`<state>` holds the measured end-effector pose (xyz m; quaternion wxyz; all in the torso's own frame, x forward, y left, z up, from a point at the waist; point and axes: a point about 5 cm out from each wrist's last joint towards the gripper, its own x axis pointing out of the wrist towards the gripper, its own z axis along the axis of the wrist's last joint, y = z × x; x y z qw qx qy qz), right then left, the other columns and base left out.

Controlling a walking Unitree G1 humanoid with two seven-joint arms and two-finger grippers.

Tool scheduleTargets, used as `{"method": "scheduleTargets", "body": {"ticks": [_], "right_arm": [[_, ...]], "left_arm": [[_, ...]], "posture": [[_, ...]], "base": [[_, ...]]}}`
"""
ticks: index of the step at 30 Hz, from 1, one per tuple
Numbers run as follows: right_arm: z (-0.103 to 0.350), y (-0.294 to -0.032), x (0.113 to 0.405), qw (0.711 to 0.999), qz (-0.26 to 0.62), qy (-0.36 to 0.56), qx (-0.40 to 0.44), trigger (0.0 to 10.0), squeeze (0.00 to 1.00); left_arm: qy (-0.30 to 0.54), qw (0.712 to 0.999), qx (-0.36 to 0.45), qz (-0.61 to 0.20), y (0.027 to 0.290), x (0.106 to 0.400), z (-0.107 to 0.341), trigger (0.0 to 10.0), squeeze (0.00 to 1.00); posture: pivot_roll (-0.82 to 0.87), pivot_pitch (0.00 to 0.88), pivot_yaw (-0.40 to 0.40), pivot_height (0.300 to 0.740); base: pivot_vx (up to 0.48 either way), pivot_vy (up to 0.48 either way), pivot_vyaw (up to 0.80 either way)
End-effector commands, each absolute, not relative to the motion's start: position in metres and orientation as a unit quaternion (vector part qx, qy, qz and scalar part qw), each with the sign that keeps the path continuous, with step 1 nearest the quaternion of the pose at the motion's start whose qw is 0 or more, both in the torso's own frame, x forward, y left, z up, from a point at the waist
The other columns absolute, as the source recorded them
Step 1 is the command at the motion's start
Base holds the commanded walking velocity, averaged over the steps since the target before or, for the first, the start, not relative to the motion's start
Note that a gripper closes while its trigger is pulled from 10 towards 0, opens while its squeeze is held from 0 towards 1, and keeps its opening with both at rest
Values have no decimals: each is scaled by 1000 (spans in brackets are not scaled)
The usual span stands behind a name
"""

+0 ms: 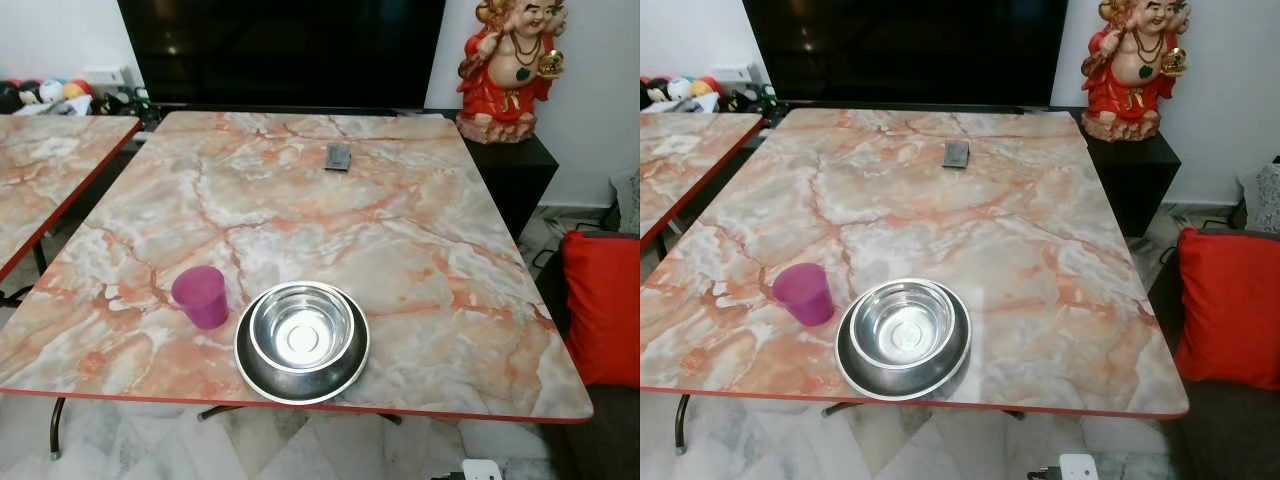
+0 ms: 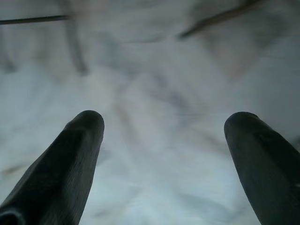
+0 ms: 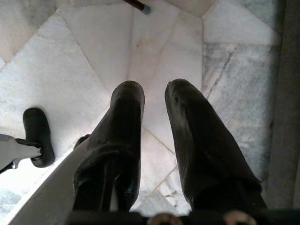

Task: Setting the table

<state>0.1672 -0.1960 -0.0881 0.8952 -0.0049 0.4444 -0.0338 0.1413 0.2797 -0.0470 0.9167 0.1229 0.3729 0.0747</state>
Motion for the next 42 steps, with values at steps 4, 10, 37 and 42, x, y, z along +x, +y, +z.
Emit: {"method": "scheduleTargets", "body": {"ticks": [4,10,37,42], "right_arm": [[-90,-197,163,891,-47,451,3,10000,0],[-91,-198,162,889,-57,454,10,10000,0],[-91,-197,161,889,-56,453,11,10000,0],[-91,-197,160,889,-63,453,20,10000,0]], "left_arm": [[386,915,100,55,268,150,-59,10000,0],[396,916,59,42,238,170,-68,10000,0],[451,889,25,78,232,162,-84,10000,0],[456,886,25,78,232,159,-85,10000,0]], "posture": [[8,30,17,740],[-14,38,0,740],[4,86,2,740],[5,87,1,740]], "base": [[0,0,0],[0,0,0],[0,118,199],[0,454,114]]}}
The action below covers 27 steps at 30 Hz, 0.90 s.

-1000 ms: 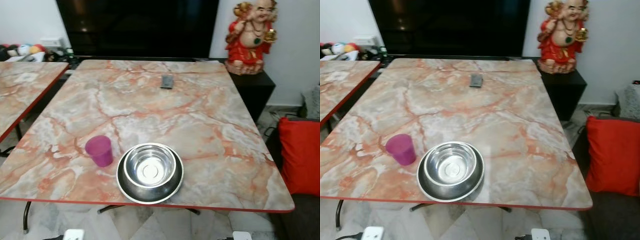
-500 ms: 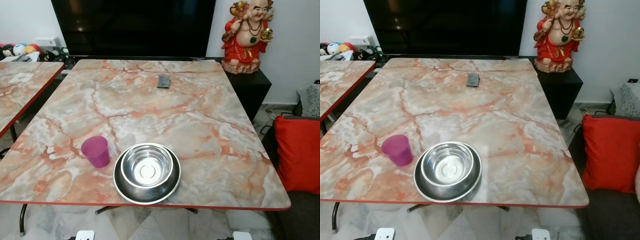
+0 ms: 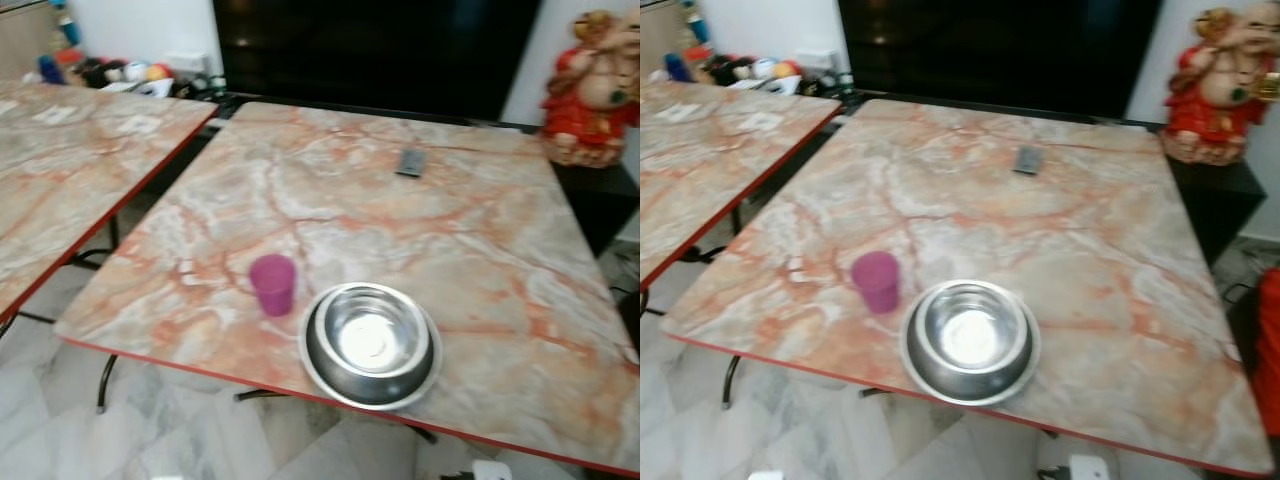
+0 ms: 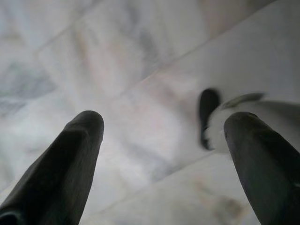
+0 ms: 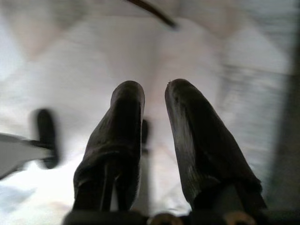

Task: Setting the table

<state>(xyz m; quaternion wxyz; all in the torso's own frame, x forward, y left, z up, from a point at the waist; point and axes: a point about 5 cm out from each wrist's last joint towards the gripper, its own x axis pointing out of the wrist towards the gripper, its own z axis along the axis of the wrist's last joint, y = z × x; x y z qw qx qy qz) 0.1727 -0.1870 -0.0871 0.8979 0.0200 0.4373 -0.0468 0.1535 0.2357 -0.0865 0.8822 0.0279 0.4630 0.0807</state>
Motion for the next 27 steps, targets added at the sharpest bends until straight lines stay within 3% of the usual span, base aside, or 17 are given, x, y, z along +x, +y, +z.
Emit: {"method": "scheduleTargets", "body": {"ticks": [1,27], "right_arm": [[-91,-197,160,889,-62,453,20,10000,0],[-91,-198,160,888,-61,455,16,10000,0]], "left_arm": [[456,886,25,78,232,159,-85,10000,0],[464,881,20,88,234,154,-87,10000,0]], "posture": [[5,87,1,740],[10,78,-8,740]], "base": [[0,454,0],[0,454,0]]}}
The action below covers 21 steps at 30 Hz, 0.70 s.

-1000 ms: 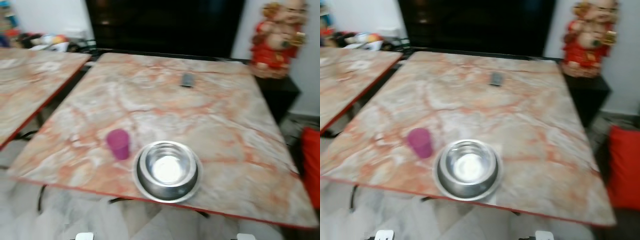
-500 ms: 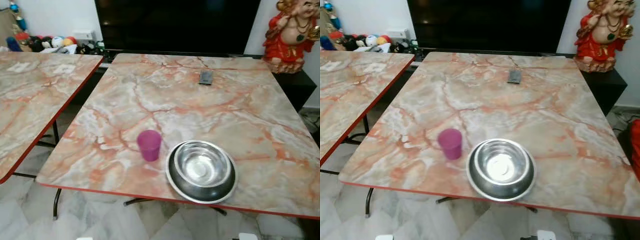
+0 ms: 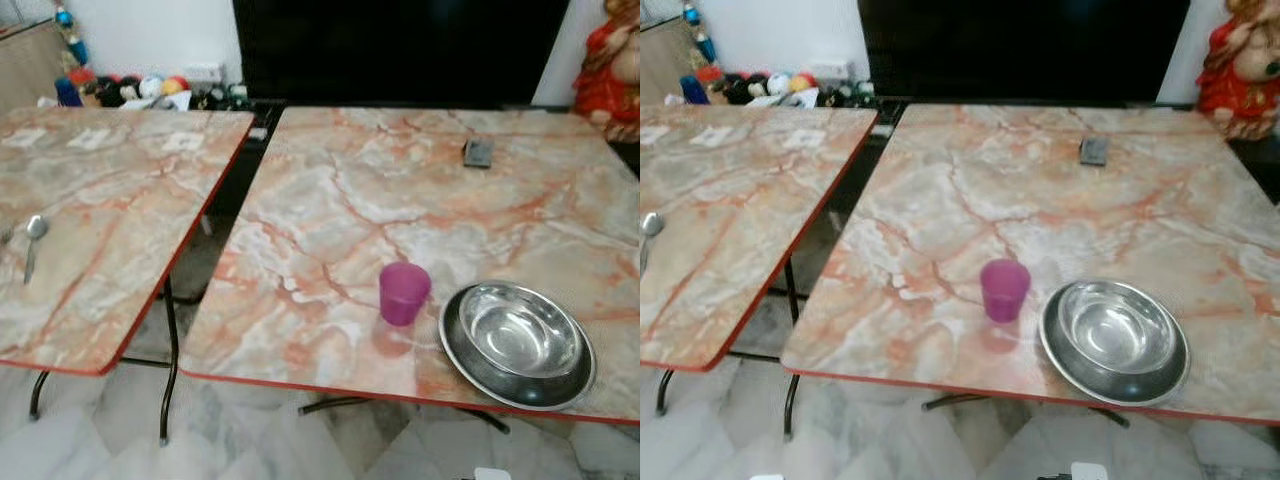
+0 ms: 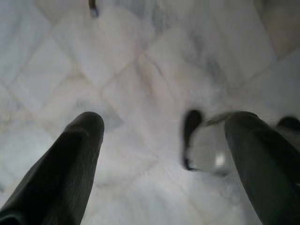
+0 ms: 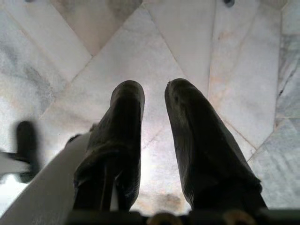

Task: Setting the table

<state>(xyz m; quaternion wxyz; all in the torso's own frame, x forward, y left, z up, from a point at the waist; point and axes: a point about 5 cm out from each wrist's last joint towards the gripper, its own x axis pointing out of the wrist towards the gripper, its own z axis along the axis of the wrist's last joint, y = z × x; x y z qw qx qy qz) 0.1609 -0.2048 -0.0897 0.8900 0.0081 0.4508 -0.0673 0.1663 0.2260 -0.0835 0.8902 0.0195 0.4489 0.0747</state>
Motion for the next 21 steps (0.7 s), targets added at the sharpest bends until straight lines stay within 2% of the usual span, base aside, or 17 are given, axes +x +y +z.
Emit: {"method": "scheduleTargets", "body": {"ticks": [1,21], "right_arm": [[-91,-198,160,888,-61,455,16,10000,0],[-91,-199,160,888,-44,457,3,10000,0]], "left_arm": [[464,881,20,88,233,154,-87,10000,0],[464,881,19,87,232,151,-88,10000,0]], "posture": [[9,76,-8,740],[13,54,-11,740]], "base": [[0,454,0],[0,453,0]]}}
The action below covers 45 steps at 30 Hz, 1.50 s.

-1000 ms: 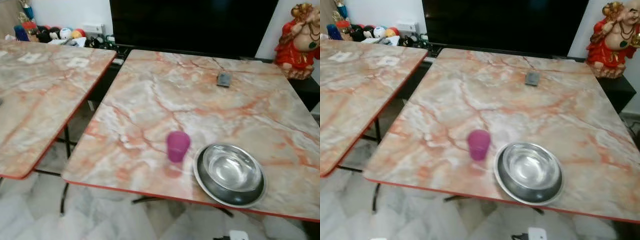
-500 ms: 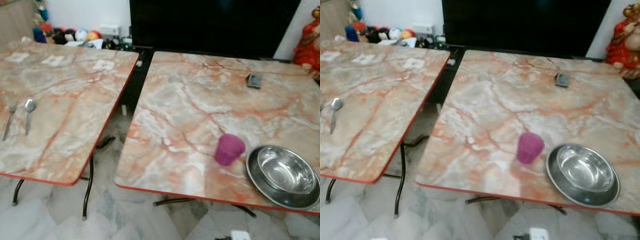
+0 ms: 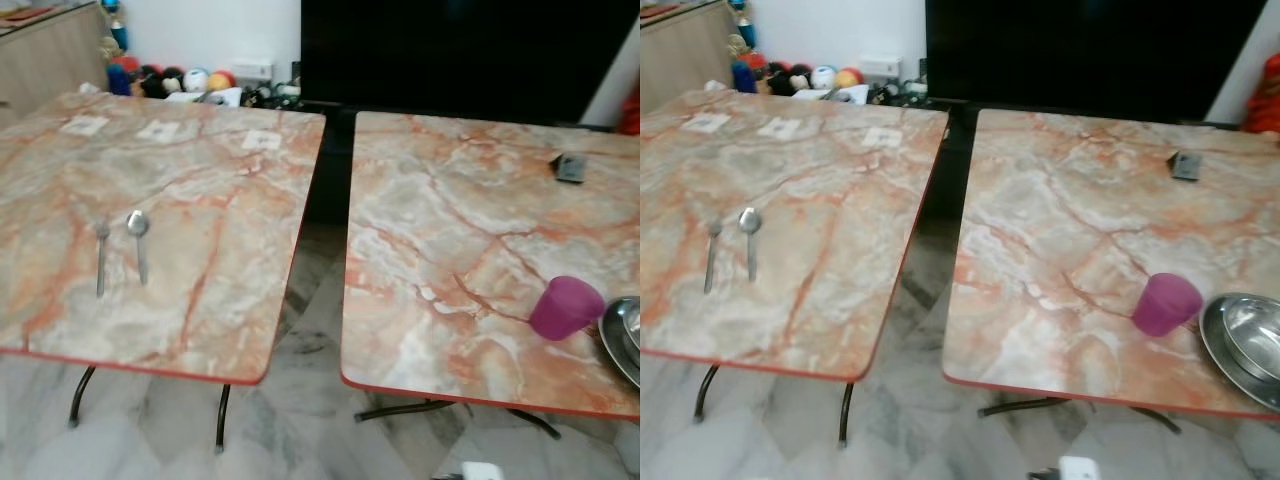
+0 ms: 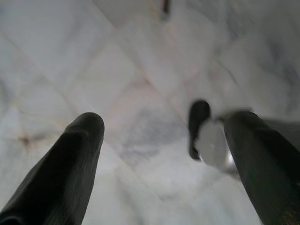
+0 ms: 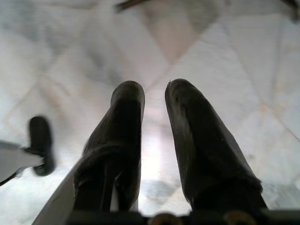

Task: Setting the table

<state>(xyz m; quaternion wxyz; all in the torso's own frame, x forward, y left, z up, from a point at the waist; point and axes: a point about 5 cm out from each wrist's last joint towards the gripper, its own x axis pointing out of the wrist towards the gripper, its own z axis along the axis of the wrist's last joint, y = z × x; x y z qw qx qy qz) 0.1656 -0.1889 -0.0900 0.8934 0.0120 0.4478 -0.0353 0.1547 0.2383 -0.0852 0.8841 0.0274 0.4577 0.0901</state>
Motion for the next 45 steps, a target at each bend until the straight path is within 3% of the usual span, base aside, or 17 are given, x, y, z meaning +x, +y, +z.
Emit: {"method": "scheduleTargets", "body": {"ticks": [1,12,32,45], "right_arm": [[-91,-199,160,888,-43,457,2,10000,0],[-92,-198,159,888,-42,458,4,10000,0],[-91,-200,160,888,-49,457,7,10000,0],[-91,-200,160,889,-58,455,11,10000,0]], "left_arm": [[464,881,19,87,232,151,-88,10000,0],[462,882,22,88,234,151,-88,10000,0],[453,886,22,93,236,155,-85,10000,0],[445,891,24,88,233,159,-84,10000,0]], "posture": [[13,54,-11,740],[14,41,-5,740],[24,64,-19,740],[27,76,-21,740]], "base": [[0,450,0],[0,447,486],[0,430,0],[0,19,0]]}}
